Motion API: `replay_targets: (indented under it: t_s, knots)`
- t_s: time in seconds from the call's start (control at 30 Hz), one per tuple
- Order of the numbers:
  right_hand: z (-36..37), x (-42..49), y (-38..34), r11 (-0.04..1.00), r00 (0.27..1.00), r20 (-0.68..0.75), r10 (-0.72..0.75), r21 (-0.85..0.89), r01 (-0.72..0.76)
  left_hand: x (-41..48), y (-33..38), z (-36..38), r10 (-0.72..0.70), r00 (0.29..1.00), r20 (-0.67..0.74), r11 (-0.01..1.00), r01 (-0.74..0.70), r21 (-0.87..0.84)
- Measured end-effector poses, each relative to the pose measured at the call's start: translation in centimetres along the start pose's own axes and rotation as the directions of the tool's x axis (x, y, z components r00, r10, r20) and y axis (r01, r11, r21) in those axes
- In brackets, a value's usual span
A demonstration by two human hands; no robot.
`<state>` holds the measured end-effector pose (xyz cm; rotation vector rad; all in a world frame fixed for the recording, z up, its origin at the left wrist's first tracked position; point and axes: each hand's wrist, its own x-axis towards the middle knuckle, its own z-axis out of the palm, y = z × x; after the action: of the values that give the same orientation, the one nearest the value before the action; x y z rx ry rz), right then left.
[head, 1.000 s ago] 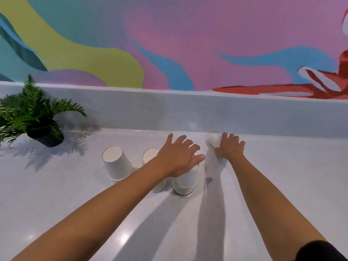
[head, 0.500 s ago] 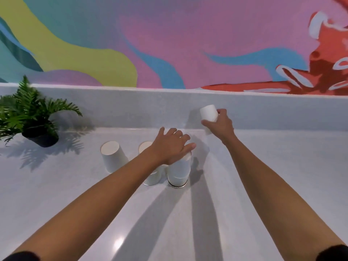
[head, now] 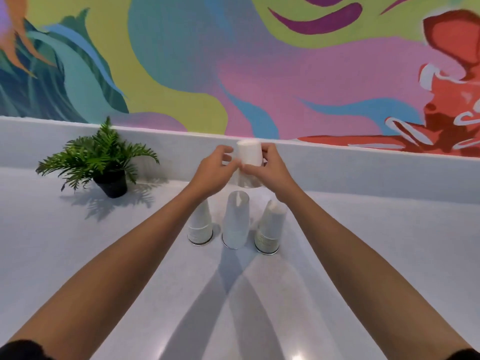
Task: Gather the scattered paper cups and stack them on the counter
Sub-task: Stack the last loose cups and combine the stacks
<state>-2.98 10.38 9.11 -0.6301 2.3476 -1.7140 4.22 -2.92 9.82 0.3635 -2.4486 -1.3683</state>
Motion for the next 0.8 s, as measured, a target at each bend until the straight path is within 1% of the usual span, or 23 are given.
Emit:
replay_targets:
  t_s: [0.07,0.13,0.3,0.5,0.63,0.73,0.8]
  knots:
    - [2.2,-0.6,-0.6,1.0,1.0,0.023,-0.017,-0.018,0.017,-0.6,-0.5,-1.4,-0.001,1.0,-0.017,0.994,-0.001,-0.11]
    - [4.1,-0.9,-1.0,1.0,0.999,0.04,-0.018,-0.009,0.018,-1.1,-1.1,-2.7,0.026,0.999,-0.04,0.99,-0.031,-0.135]
    - [7.7,-1.3,-1.2,0.999,0.997,0.076,-0.012,-0.049,0.016,-1.5,-3.5,-5.4,0.076,0.996,-0.052,0.997,-0.077,-0.006]
    - [10.7,-1.1,-0.4,0.987,0.995,0.08,-0.066,-0.142,0.077,-1.2,-6.4,-6.7,0.099,0.994,-0.036,0.994,-0.097,0.052]
    - [11.7,-0.8,0.6,0.965,0.988,0.143,-0.05,-0.248,0.085,-0.9,-8.2,-7.0,0.075,0.997,0.01,0.993,-0.076,0.09]
    - [11.9,-0.7,1.5,0.951,0.979,0.202,-0.013,-0.299,0.074,-0.9,-9.3,-6.9,0.019,0.999,0.042,0.993,-0.024,0.115]
    - [12.1,-0.7,1.9,0.944,0.976,0.218,0.011,-0.324,0.061,-0.9,-9.8,-6.7,-0.027,0.997,0.078,0.991,0.016,0.136]
